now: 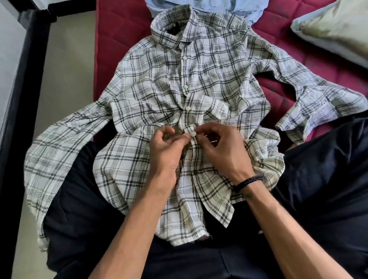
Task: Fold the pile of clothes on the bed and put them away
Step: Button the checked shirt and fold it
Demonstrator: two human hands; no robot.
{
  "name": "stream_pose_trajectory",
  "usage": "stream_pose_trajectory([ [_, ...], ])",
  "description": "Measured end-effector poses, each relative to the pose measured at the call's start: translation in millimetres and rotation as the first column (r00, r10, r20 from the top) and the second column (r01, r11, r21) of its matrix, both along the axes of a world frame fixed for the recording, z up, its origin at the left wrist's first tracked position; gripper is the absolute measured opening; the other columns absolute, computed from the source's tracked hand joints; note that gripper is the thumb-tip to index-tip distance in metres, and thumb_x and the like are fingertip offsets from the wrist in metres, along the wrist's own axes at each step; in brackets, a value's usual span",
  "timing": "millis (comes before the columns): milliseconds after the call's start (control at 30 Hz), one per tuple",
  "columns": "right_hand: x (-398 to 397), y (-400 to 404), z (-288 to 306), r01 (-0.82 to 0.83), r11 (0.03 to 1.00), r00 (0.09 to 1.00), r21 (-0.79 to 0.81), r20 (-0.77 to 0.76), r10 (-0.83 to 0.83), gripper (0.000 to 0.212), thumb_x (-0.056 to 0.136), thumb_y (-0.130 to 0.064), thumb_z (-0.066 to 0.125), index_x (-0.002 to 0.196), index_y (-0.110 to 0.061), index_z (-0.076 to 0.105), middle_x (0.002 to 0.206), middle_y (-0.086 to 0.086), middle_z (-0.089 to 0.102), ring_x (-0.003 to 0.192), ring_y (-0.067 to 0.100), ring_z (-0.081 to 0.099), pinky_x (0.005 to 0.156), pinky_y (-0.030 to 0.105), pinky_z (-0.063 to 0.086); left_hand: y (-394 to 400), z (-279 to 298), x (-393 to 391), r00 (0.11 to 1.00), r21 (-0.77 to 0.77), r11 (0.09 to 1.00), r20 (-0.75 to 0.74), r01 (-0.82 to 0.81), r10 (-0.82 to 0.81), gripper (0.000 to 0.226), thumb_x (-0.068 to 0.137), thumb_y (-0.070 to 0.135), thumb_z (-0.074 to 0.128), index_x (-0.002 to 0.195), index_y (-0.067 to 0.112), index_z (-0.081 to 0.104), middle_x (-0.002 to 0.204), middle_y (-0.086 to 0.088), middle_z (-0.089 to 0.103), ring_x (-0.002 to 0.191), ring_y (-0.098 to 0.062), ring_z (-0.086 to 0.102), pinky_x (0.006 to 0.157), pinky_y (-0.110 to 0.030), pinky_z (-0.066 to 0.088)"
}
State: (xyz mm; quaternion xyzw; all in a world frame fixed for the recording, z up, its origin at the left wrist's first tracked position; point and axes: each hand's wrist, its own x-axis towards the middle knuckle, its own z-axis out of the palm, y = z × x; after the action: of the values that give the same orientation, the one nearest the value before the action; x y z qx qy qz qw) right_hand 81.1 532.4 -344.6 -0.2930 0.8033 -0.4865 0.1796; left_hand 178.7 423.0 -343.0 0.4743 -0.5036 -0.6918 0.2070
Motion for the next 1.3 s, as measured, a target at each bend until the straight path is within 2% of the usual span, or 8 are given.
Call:
stream_pose_trajectory([
  [133, 2.6, -1.8, -0.6, -0.128, 0.991, 0.943, 0.031, -0.307, 0.131, 0.022, 0.097, -0.021, 0.073, 0.117, -0.014, 0.076, 0.107, -0.001, 0.074, 0.082, 0.010, 0.071, 0.074, 0.031, 0.063, 0.1, -3.3, 1.2, 0.999, -0.197, 0.980, 0.029, 0.036, -0.030, 0.033, 0.089, 0.010, 0.078, 0.114, 0.018, 0.056, 0.108, -0.009, 0.076, 0.092, -0.017, 0.075, 0.070, -0.029, 0.059],
  [267, -9.5, -11.5, 2.9, -0.155, 0.983, 0.886, 0.103, -0.426, 0.184, 0.019, 0.102, -0.024, 0.065, 0.109, -0.011, 0.076, 0.099, 0.001, 0.071, 0.076, 0.017, 0.068, 0.070, 0.038, 0.061, -6.2, -2.8, -1.3, 0.994, -0.351, 0.931, 0.057, 0.104, -0.090, 0.029, 0.092, 0.012, 0.076, 0.113, 0.018, 0.057, 0.106, -0.007, 0.076, 0.070, -0.010, 0.070, 0.051, -0.021, 0.051],
  [367, -21.5, -24.1, 9.3, -0.126, 0.978, 0.849, 0.163, -0.492, 0.191, 0.021, 0.106, -0.023, 0.055, 0.105, -0.007, 0.069, 0.096, 0.004, 0.068, 0.075, 0.020, 0.064, 0.068, 0.040, 0.059, -24.1, -1.2, -14.7, 0.985, -0.450, 0.877, 0.051, 0.171, -0.166, 0.030, 0.092, 0.014, 0.076, 0.113, 0.017, 0.056, 0.104, -0.007, 0.076, 0.076, -0.018, 0.072, 0.049, -0.024, 0.051],
  [500, -31.5, -34.3, 12.8, -0.064, 0.978, 0.895, 0.198, -0.422, 0.144, 0.020, 0.105, -0.031, 0.056, 0.108, -0.012, 0.061, 0.097, 0.003, 0.064, 0.075, 0.018, 0.061, 0.069, 0.040, 0.058, -48.1, -9.8, -35.5, 0.959, -0.632, 0.726, 0.115, 0.271, -0.258, 0.032, 0.092, 0.014, 0.076, 0.117, 0.013, 0.056, 0.107, 0.001, 0.072, 0.089, -0.006, 0.074, 0.064, -0.021, 0.059],
  [667, -0.6, -15.8, 5.2, -0.113, 0.948, 0.958, 0.297, -0.219, 0.183, 0.026, 0.088, -0.034, 0.078, 0.093, -0.017, 0.059, 0.084, -0.003, 0.064, 0.073, 0.018, 0.063, 0.066, 0.039, 0.058, -64.0, -36.6, -33.9, 0.920, -0.666, 0.636, 0.249, 0.390, -0.302, 0.023, 0.092, 0.022, 0.078, 0.109, 0.014, 0.064, 0.095, 0.007, 0.075, 0.081, -0.002, 0.072, 0.071, -0.019, 0.060],
  [933, 15.4, -8.3, -3.8, -0.069, 0.775, 0.936, 0.628, -0.229, 0.268, 0.053, 0.077, -0.053, 0.085, 0.107, -0.018, 0.060, 0.122, 0.007, 0.053, 0.112, 0.030, 0.054, 0.086, 0.047, 0.057, -57.0, -39.8, -33.7, 0.912, -0.743, 0.529, 0.320, 0.410, -0.258, 0.011, 0.092, 0.015, 0.076, 0.098, 0.014, 0.068, 0.084, 0.010, 0.068, 0.069, -0.001, 0.064, 0.062, -0.012, 0.053],
  [1133, 37.5, -13.8, -2.6, -0.009, 0.759, 0.927, 0.651, -0.280, 0.251, 0.027, 0.085, -0.013, 0.066, 0.110, -0.008, 0.059, 0.131, 0.016, 0.047, 0.110, 0.036, 0.050, 0.080, 0.049, 0.058, -48.4, -27.9, -28.5, 0.902, -0.769, 0.472, 0.376, 0.432, -0.213, 0.009, 0.092, 0.018, 0.076, 0.097, 0.015, 0.069, 0.085, 0.009, 0.069, 0.071, 0.000, 0.065, 0.067, -0.019, 0.059],
  [1300, 28.4, -8.5, -7.2, -0.032, 0.789, 0.928, 0.613, -0.275, 0.252, 0.020, 0.090, -0.020, 0.069, 0.107, -0.014, 0.060, 0.122, 0.010, 0.050, 0.108, 0.035, 0.051, 0.078, 0.044, 0.052, -19.2, 4.3, -8.6, 0.861, -0.724, 0.466, 0.447, 0.508, -0.243, 0.007, 0.094, 0.018, 0.074, 0.101, 0.016, 0.073, 0.089, 0.013, 0.069, 0.065, 0.008, 0.061, 0.055, -0.010, 0.052],
])
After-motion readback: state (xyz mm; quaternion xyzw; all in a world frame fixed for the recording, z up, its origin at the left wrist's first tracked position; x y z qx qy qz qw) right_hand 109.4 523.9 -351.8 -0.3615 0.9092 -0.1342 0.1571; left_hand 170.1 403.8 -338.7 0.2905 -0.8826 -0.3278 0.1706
